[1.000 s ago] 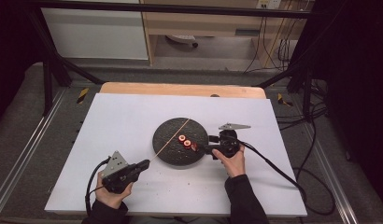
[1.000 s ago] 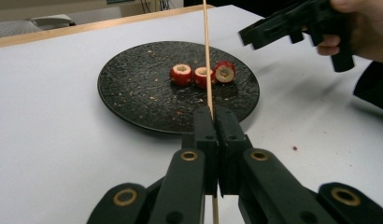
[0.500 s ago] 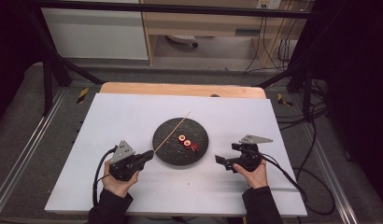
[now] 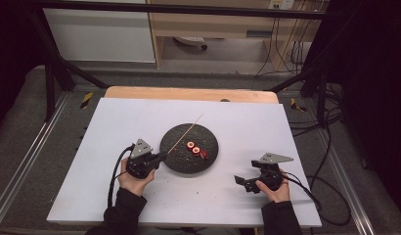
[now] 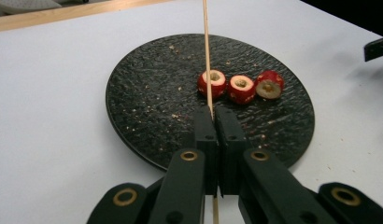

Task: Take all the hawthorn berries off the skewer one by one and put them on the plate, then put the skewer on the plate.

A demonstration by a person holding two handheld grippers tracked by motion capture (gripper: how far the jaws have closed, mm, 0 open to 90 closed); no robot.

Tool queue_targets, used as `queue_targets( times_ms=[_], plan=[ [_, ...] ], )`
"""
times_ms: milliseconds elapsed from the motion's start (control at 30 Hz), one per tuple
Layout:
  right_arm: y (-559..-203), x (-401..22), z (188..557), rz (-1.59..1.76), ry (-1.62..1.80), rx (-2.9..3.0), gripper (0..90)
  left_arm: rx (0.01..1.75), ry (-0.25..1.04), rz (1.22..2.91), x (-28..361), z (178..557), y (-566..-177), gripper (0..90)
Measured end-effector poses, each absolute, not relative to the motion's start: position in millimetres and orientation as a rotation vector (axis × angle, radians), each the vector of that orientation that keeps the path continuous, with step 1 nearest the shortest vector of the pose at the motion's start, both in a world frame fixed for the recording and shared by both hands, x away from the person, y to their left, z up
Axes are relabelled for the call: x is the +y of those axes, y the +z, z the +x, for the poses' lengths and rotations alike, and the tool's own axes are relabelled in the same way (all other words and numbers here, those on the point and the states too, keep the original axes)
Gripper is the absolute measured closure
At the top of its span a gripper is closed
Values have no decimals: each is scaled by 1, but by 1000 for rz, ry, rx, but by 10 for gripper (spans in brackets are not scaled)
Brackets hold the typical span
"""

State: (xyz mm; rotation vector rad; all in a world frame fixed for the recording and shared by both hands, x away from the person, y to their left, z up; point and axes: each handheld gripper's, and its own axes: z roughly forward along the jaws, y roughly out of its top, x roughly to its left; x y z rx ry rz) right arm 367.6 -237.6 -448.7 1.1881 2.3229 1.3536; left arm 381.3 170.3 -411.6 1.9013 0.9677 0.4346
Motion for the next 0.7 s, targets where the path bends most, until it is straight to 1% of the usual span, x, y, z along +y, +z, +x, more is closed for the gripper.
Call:
queue_targets(
  times_ms=[267,700],
  plan=[
    [-452,-241,365,1194,1341,2326,7,1016,456,1922,162,393,-420,884],
    [-452,-245,364,1189,1355,2313,8,1042,496,1982,148,395,-433,883]
  ],
)
